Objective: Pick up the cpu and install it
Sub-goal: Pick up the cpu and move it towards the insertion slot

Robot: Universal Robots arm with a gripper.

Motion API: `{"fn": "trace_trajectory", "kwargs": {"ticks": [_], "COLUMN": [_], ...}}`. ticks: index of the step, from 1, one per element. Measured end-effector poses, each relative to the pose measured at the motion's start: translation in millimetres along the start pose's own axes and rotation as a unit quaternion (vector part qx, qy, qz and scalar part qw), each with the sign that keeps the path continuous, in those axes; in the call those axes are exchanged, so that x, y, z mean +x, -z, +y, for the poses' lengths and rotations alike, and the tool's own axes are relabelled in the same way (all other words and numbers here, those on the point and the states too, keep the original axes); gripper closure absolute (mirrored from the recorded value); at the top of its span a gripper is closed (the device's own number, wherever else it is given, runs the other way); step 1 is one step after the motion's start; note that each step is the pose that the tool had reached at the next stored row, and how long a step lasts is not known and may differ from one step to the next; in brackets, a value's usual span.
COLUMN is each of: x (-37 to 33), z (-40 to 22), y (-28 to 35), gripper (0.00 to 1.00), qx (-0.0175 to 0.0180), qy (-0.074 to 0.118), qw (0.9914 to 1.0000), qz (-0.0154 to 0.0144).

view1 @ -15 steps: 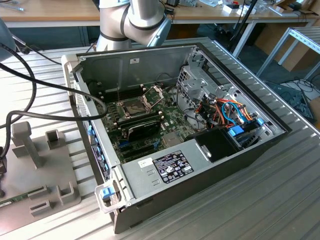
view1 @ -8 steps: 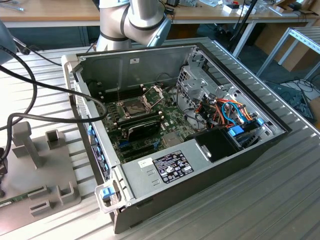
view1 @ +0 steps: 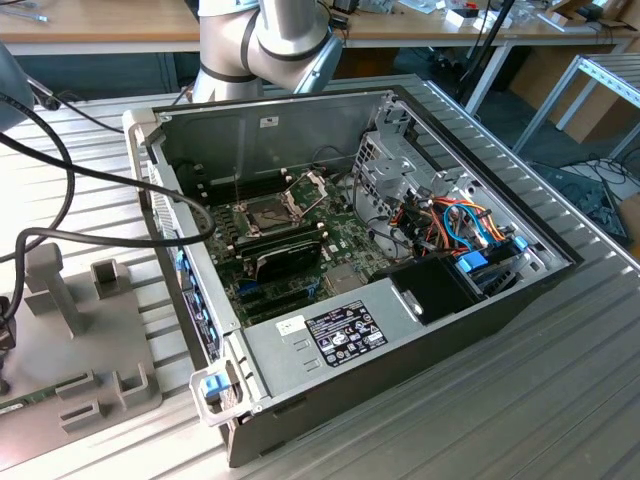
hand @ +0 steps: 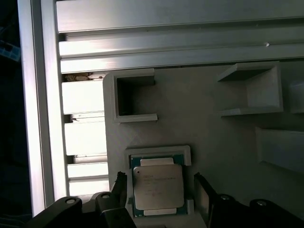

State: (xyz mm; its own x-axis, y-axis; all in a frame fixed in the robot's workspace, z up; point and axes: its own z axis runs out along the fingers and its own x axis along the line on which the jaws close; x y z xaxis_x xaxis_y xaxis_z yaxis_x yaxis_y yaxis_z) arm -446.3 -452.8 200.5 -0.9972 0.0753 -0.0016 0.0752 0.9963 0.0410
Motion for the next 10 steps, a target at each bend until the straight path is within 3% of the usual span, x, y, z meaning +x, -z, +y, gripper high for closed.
{"fn": "trace_trajectory", "kwargs": {"ticks": [10], "x": [0.0], "z": [-0.2], "y": [-4.4], "gripper": [0.32], "qx": [0.0000], "qy": [0.003], "qw": [1.00000], "qz": [0.0001]}}
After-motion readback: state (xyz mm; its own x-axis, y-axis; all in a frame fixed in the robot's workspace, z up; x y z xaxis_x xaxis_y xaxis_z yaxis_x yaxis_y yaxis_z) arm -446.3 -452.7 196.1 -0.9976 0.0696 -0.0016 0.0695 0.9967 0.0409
